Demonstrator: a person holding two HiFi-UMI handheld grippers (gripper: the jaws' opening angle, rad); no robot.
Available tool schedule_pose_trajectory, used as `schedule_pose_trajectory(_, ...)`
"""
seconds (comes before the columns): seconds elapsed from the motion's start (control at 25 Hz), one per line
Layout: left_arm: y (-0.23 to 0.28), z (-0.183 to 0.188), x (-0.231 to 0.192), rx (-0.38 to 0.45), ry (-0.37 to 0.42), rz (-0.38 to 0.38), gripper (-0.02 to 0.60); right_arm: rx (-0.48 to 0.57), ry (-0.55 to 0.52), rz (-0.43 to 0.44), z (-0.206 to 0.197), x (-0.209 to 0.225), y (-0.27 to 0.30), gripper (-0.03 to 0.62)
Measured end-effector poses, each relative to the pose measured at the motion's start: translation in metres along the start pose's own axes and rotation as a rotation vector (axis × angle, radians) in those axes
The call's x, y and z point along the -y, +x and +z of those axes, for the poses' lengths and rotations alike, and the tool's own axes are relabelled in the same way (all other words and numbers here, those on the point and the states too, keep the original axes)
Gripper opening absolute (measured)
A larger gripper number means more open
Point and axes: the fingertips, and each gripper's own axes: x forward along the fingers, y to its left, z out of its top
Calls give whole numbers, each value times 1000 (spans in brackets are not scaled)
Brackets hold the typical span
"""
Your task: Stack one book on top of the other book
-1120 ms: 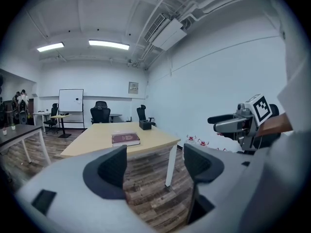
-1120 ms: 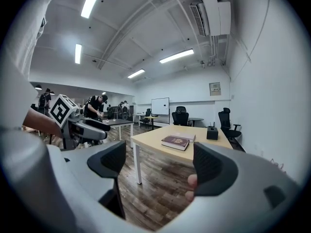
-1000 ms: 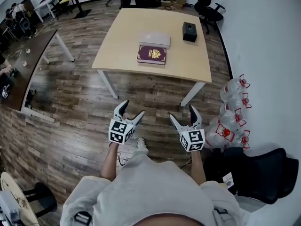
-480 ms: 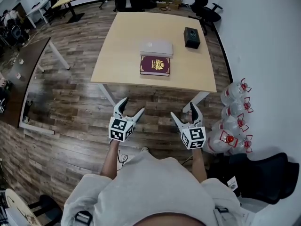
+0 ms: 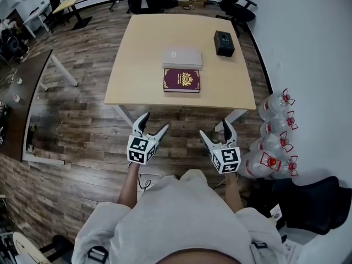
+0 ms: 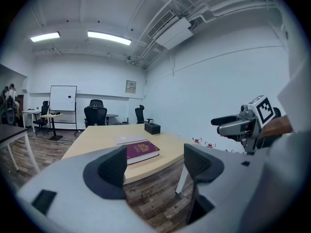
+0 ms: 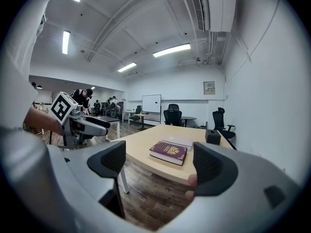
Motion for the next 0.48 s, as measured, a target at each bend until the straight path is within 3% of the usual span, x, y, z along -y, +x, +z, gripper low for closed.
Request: schedule_pose_trajectory(0.48, 34, 1, -15, -15, 12, -14, 367, -4, 4, -7, -2, 19, 31, 422)
